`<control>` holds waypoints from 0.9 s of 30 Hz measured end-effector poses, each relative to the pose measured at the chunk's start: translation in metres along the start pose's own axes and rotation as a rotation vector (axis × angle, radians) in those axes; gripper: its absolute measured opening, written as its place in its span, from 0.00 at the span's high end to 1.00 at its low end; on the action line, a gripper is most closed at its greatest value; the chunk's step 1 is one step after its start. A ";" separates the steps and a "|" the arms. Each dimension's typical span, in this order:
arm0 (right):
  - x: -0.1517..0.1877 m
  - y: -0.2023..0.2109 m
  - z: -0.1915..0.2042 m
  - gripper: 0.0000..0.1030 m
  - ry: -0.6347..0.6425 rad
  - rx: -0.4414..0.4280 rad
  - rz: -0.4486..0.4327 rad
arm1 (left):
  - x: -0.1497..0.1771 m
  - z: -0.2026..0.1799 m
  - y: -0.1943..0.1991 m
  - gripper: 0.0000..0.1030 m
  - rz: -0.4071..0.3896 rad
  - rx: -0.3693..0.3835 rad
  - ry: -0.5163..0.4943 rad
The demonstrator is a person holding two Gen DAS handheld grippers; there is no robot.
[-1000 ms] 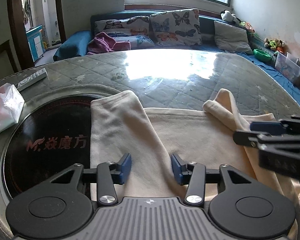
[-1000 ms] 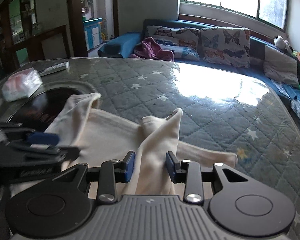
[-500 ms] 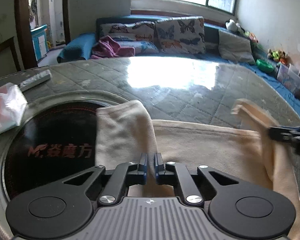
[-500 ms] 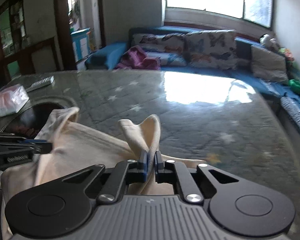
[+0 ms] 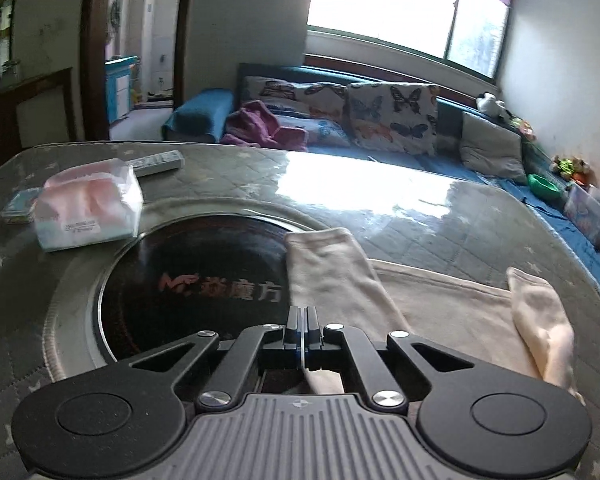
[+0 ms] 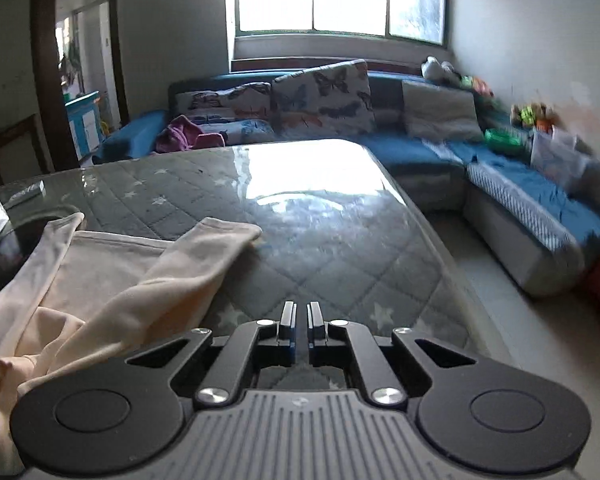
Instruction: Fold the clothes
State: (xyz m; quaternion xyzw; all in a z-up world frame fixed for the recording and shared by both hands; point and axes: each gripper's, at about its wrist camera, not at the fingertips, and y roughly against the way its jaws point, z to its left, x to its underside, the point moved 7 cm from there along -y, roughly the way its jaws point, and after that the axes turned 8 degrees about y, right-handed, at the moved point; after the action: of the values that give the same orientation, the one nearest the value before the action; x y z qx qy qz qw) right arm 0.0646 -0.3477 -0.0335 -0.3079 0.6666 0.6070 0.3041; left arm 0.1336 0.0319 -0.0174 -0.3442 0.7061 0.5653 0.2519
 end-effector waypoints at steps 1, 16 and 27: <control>0.000 -0.002 0.000 0.91 -0.009 -0.016 0.006 | 0.001 -0.006 0.000 0.98 0.006 0.011 -0.013; -0.032 -0.074 0.039 0.69 -0.087 -0.175 0.045 | 0.010 -0.070 -0.064 0.62 0.066 -0.003 -0.166; -0.032 -0.099 0.042 0.96 -0.081 -0.175 0.048 | 0.007 -0.063 -0.103 0.79 0.099 -0.031 -0.156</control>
State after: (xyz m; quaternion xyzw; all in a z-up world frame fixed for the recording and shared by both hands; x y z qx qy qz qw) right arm 0.1629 -0.3115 -0.0739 -0.2925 0.6051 0.6821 0.2881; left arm 0.2109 -0.0437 -0.0723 -0.2677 0.6915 0.6130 0.2725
